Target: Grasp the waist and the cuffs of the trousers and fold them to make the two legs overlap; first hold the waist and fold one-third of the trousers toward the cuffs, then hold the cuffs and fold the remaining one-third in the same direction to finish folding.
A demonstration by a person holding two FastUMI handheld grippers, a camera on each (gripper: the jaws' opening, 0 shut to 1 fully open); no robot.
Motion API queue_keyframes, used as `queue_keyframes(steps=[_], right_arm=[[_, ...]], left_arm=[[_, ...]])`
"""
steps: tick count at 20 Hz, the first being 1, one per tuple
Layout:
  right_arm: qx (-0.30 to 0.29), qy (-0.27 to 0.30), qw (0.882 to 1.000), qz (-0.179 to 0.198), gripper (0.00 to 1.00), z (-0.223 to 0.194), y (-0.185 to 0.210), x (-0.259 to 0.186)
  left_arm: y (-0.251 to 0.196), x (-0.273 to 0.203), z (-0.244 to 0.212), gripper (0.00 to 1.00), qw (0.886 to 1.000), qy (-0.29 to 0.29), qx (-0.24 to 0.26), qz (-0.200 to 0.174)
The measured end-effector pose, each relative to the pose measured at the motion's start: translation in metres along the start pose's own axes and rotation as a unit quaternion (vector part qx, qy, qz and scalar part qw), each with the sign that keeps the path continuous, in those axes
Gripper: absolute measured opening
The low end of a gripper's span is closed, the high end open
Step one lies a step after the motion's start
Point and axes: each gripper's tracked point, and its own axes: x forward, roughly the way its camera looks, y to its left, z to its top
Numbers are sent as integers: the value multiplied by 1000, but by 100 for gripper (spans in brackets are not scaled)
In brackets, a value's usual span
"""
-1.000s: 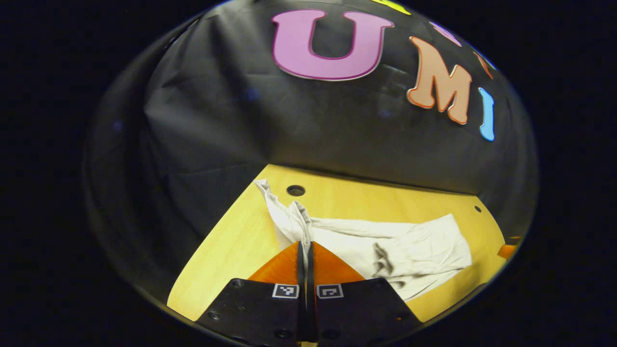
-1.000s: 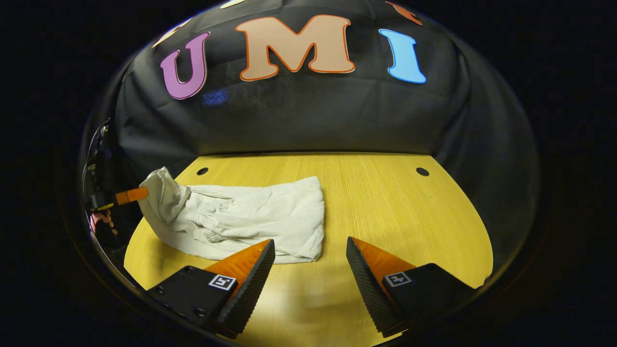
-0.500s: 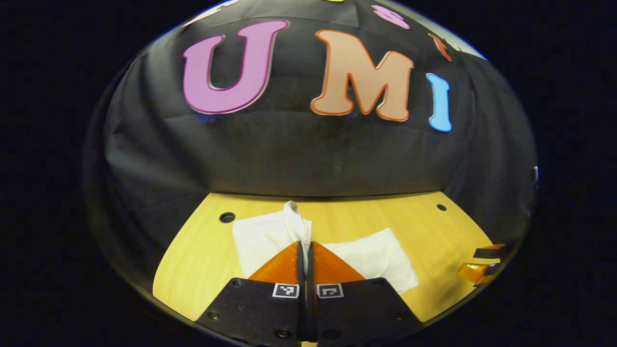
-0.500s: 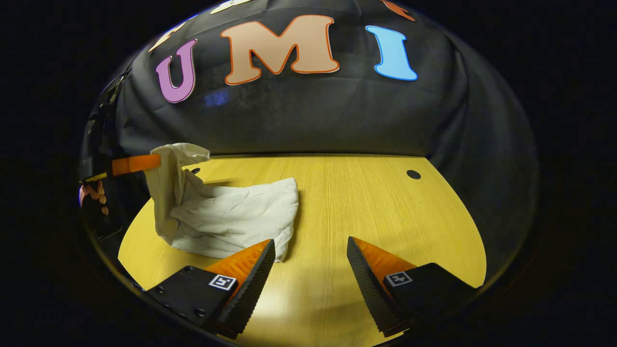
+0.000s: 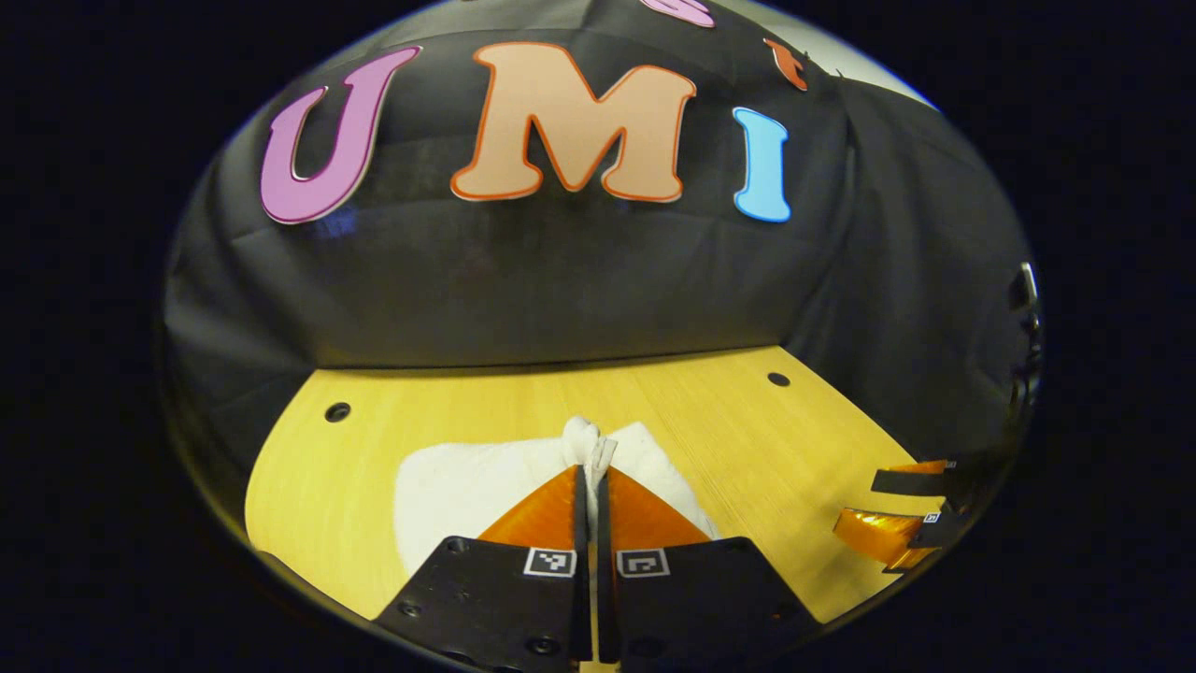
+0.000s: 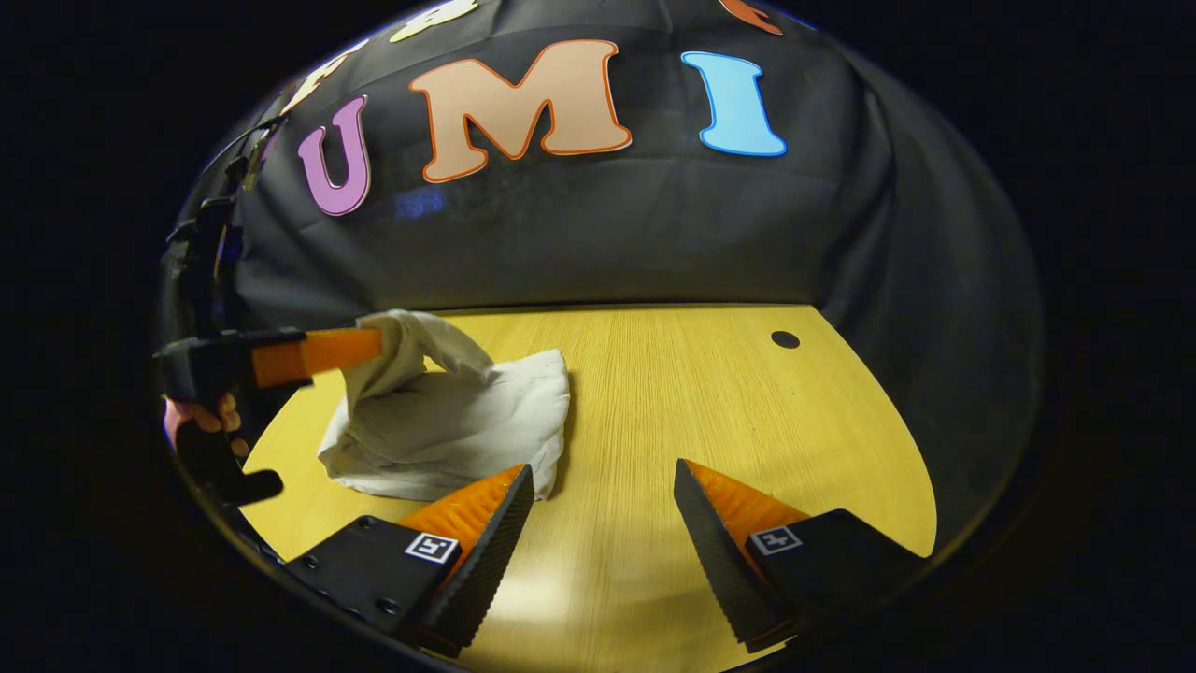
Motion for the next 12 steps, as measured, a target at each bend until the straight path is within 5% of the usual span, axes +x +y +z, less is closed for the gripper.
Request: queue_keyframes(steps=[3,6,8,12], right_arm=[[0,-8,1000,5,97,4,2,-10],[-2,-21,1000,13,93,10,8,-22],[-4,-35,999,24,97,17,16,-30],[-9,-52,997,48,97,21,35,-46]], left_arm=[[-27,6,-36,14,999,28,14,-31],[-48,-9,-57,77,997,41,12,-66],[-46,-20,-61,99,997,43,16,-64],[-22,-55,-54,95,998,26,16,-48]])
